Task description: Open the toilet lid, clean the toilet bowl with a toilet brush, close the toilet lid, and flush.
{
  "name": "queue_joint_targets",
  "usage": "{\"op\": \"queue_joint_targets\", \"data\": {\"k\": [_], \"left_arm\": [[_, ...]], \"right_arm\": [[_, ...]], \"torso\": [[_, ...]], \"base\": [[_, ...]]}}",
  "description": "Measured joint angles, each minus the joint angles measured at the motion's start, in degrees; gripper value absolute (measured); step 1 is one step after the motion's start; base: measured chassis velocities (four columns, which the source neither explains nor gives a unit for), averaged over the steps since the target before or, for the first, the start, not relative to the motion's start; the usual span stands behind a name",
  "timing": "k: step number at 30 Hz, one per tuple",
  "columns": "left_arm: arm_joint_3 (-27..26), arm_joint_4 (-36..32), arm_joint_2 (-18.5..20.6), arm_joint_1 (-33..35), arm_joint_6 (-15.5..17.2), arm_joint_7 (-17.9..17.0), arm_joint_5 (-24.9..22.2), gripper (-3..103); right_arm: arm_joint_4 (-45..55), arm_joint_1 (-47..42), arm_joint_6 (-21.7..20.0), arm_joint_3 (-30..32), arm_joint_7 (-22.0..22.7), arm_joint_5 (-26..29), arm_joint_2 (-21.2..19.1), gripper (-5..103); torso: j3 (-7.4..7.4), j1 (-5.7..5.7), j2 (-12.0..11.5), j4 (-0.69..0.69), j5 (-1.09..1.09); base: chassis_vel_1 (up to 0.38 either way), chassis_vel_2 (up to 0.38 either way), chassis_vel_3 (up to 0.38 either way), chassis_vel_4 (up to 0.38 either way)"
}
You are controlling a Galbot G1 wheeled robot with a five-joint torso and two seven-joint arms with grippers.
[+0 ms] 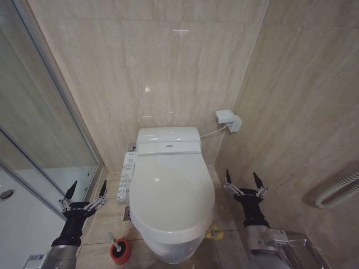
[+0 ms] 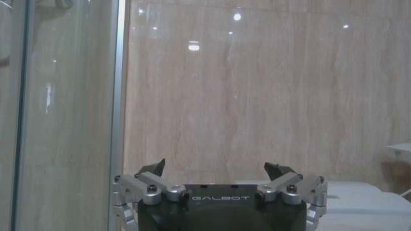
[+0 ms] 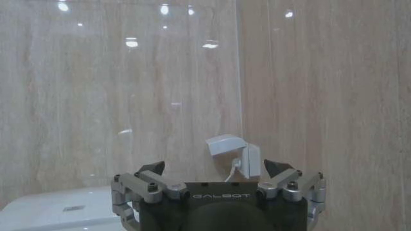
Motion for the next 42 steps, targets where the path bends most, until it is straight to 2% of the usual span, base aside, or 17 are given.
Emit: {"op": "queue_joint_targets", "data": {"k": [35,38,39,40,42], "left_arm": [[0.0,0.0,0.0,-0.1,0.1,0.0,0.0,100],[0.9,0.0,-0.3,-1.5,2.8,-0.2,0.1,100],[0.9,0.0,-0.3,-1.5,2.8,-0.2,0.1,100],[1.4,0.0,-0.5,-2.2,4.2,-0.3,0.2,100],[3.1,-0.2,-1.2,-4.8,9.1,-0.7,0.5,100]], "right_arm": [[-0.2,0.1,0.0,0.0,0.0,0.2,-0.1,100],[-0.2,0.1,0.0,0.0,0.0,0.2,-0.1,100],[-0.2,0.1,0.0,0.0,0.0,0.2,-0.1,100],[-0.2,0.1,0.0,0.0,0.0,0.2,-0.1,100],[-0.2,0.1,0.0,0.0,0.0,0.2,-0.1,100]], "torso": [[0.00,0.00,0.0,0.00,0.00],[0.00,0.00,0.0,0.01,0.01],[0.00,0.00,0.0,0.01,0.01],[0.00,0.00,0.0,0.01,0.00],[0.00,0.00,0.0,0.00,0.01]], "base": [[0.000,0.000,0.000,0.000],[0.000,0.000,0.000,0.000],[0.000,0.000,0.000,0.000],[0.000,0.000,0.000,0.000],[0.000,0.000,0.000,0.000]]}}
